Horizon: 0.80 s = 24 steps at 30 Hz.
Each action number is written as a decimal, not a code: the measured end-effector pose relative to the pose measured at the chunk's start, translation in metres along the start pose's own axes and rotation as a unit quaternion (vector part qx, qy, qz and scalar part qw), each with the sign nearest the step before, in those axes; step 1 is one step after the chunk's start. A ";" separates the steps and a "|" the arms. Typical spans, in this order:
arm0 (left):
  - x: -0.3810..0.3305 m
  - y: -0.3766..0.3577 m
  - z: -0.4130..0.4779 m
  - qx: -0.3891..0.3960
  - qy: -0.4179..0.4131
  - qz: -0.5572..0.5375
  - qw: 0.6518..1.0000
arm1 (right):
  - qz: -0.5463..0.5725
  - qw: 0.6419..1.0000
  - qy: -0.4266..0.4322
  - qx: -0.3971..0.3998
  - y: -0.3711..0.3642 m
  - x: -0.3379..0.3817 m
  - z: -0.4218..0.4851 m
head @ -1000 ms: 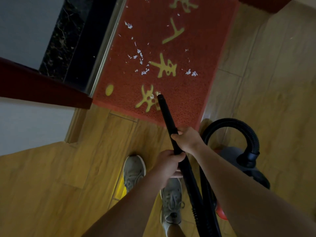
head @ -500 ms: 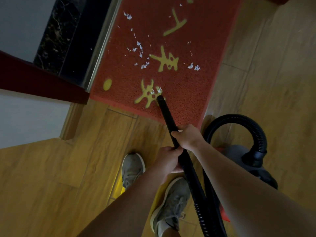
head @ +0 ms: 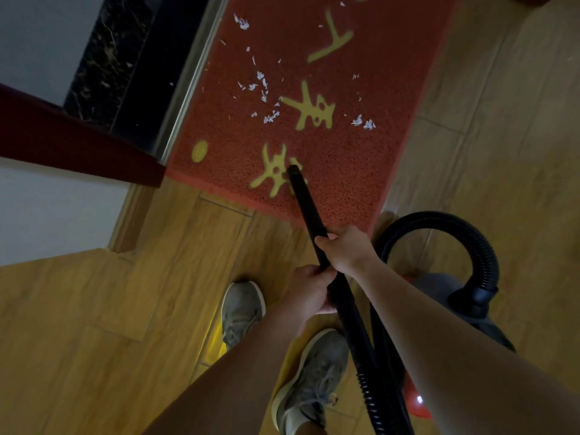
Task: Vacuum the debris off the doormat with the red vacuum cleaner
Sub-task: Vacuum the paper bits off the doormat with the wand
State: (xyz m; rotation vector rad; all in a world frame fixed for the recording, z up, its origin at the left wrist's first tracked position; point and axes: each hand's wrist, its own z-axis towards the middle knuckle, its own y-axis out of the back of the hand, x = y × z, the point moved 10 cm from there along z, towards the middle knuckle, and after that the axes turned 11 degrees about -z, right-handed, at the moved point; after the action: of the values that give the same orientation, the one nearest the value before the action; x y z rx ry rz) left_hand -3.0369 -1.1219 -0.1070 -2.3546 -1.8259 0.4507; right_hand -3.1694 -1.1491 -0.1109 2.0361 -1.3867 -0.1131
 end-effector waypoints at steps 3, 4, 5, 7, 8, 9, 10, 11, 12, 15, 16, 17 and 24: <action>-0.006 0.003 0.000 0.000 -0.003 -0.016 1.000 | -0.005 1.000 0.006 0.009 -0.003 0.011 0.004; -0.009 0.006 0.000 -0.002 -0.005 -0.018 1.000 | -0.003 1.000 0.005 0.012 -0.004 0.015 0.006; -0.012 0.008 0.001 -0.004 -0.007 -0.016 1.000 | -0.002 1.000 0.004 0.014 -0.005 0.019 0.007; -0.019 0.012 0.002 -0.002 -0.008 -0.009 1.000 | -0.005 1.000 0.004 0.017 -0.006 0.026 0.011; -0.022 0.013 0.002 0.000 -0.008 -0.005 1.000 | -0.007 1.000 0.001 0.014 -0.005 0.027 0.012; -0.024 0.013 0.003 0.003 -0.007 -0.001 1.000 | -0.007 1.000 -0.004 0.011 -0.003 0.027 0.012; -0.026 0.011 0.002 0.007 -0.004 0.002 1.000 | -0.010 1.000 -0.009 0.006 -0.001 0.026 0.011; -0.026 0.009 0.001 0.012 0.001 0.009 1.000 | -0.016 1.000 -0.016 0.000 0.001 0.023 0.011; -0.026 0.005 0.000 0.017 0.006 0.020 1.000 | -0.022 0.999 -0.022 -0.006 0.004 0.019 0.009; -0.023 -0.005 -0.001 0.036 0.010 0.061 0.997 | -0.030 0.998 -0.044 -0.020 0.012 0.005 0.004; -0.022 -0.009 -0.001 0.043 0.007 0.073 0.996 | -0.032 0.998 -0.048 -0.023 0.015 0.002 0.003; -0.021 -0.011 -0.001 0.047 0.005 0.078 0.996 | -0.035 0.998 -0.049 -0.025 0.017 0.000 0.002; -0.045 -0.019 0.004 0.045 0.007 0.118 0.992 | -0.002 0.997 -0.072 -0.027 0.036 0.001 0.010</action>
State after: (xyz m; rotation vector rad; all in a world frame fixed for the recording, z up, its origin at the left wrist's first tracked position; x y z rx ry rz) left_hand -3.0656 -1.1609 -0.0982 -2.5146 -1.4918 0.5297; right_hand -3.2015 -1.1626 -0.0977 2.0190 -1.4506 -0.3016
